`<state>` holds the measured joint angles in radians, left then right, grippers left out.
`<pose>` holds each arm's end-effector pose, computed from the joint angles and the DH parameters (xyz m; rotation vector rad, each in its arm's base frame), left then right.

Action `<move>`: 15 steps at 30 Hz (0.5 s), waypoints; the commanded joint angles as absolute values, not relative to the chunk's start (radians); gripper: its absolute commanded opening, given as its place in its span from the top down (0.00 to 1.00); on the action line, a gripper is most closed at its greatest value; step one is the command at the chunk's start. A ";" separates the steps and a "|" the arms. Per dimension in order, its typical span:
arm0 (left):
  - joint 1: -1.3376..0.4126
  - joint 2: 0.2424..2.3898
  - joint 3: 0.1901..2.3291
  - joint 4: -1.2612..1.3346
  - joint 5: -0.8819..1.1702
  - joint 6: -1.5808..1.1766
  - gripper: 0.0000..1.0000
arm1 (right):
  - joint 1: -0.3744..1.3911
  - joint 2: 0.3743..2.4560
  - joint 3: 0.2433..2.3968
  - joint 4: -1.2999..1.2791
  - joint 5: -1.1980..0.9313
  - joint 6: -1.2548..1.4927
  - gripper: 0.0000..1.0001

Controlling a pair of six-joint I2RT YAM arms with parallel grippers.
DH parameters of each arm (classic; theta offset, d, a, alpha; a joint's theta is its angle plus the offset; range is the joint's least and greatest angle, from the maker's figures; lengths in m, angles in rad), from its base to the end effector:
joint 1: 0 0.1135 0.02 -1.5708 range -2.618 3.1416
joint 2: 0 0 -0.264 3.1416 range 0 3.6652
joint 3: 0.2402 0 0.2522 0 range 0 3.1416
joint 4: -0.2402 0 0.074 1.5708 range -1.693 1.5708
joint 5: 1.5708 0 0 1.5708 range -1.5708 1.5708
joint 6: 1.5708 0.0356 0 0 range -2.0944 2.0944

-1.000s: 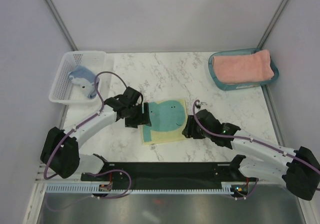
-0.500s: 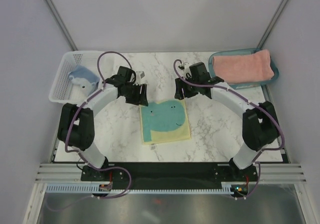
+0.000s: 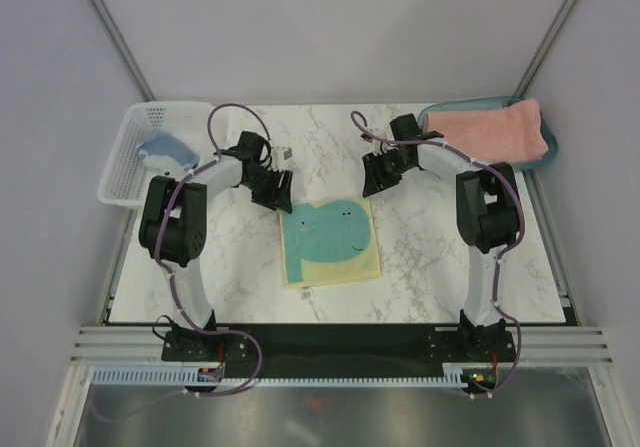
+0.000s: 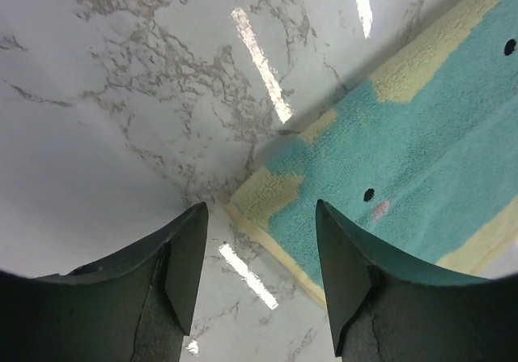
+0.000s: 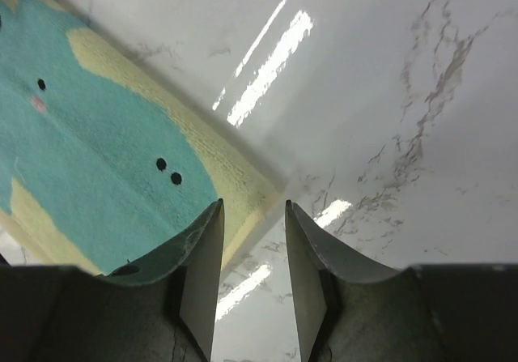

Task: Fold and stack the towels
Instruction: Fold the towel

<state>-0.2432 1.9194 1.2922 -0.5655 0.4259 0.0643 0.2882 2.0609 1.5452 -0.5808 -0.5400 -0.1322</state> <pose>0.3682 -0.1065 0.1675 0.5309 2.6864 -0.6360 0.4116 0.1411 0.1848 -0.7156 2.5170 0.7696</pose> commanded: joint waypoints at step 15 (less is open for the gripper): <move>-0.195 2.000 1.378 -0.583 0.494 0.172 0.49 | 0.270 2.192 1.624 -0.683 -0.644 -0.247 0.59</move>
<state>-0.2028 1.9896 1.3582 -0.5743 0.4599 0.1139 0.2756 2.1750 1.5955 -0.6750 -0.6186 -0.2070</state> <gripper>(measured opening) 0.517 0.411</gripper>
